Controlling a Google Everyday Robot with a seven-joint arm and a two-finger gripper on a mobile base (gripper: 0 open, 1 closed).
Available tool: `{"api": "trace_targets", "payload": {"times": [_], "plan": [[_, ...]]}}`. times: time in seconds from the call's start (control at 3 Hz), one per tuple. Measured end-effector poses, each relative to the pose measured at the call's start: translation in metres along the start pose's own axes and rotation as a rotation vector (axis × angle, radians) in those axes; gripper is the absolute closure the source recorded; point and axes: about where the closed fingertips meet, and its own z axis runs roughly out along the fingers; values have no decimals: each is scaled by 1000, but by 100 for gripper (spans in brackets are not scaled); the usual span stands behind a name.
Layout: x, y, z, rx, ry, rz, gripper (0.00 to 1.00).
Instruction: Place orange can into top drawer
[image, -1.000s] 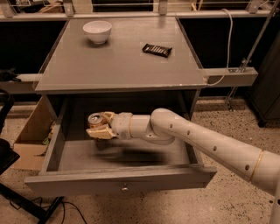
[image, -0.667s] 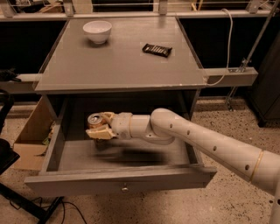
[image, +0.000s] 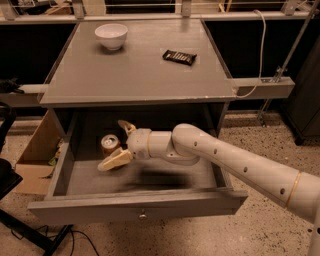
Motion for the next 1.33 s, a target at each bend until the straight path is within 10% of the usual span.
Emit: {"api": "trace_targets", "payload": {"times": [0.67, 1.33], "plan": [[-12, 3, -1, -14, -2, -25, 0], [-84, 17, -32, -114, 46, -140, 0]]}}
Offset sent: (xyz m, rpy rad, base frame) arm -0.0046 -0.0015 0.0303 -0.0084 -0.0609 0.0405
